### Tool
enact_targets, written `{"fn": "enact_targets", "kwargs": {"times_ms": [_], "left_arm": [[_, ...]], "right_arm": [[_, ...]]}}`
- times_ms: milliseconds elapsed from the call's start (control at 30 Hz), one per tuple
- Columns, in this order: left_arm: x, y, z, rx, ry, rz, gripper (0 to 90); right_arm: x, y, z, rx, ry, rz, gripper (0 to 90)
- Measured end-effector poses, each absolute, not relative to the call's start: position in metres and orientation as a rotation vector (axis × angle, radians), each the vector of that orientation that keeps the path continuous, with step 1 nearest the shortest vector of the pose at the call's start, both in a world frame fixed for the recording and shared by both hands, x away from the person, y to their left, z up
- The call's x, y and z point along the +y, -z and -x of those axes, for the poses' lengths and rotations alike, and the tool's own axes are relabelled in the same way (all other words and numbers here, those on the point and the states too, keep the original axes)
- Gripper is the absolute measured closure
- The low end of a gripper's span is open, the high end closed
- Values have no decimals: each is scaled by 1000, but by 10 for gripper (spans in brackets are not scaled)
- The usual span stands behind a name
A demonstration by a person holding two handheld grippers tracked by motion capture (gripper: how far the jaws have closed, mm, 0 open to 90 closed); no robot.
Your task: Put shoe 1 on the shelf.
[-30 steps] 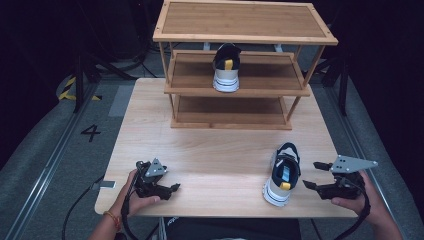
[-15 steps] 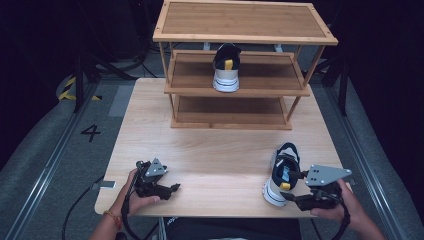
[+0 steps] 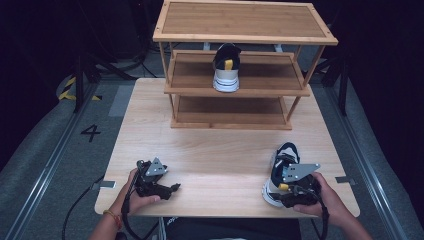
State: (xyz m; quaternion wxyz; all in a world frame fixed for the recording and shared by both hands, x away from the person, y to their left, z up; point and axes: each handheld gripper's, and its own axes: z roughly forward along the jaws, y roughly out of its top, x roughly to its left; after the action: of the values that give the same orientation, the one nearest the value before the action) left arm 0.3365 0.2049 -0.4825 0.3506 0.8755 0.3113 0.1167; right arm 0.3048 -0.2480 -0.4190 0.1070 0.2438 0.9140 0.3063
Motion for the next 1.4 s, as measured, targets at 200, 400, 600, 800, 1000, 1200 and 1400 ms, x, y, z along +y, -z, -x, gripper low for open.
{"fn": "enact_targets", "kwargs": {"times_ms": [200,400,600,800,1000,1200,1400], "left_arm": [[204,483,-337,808,-303,-2266,170],[203,482,-338,800,-297,-2270,167],[202,483,-339,800,-297,-2266,166],[202,482,-340,792,-298,-2274,164],[202,482,-340,793,-298,-2273,164],[202,482,-340,795,-299,-2272,164],[202,482,-340,794,-298,-2273,165]], "right_arm": [[-250,423,-311,2737,-920,-752,612],[-248,423,-315,2777,-934,-769,611],[-251,423,-314,2831,-944,-729,646],[-254,422,-314,2837,-953,-720,618],[-247,425,-315,2838,-884,-760,528],[-244,428,-316,2884,-886,-686,583],[-247,425,-311,2924,-869,-637,570]]}}
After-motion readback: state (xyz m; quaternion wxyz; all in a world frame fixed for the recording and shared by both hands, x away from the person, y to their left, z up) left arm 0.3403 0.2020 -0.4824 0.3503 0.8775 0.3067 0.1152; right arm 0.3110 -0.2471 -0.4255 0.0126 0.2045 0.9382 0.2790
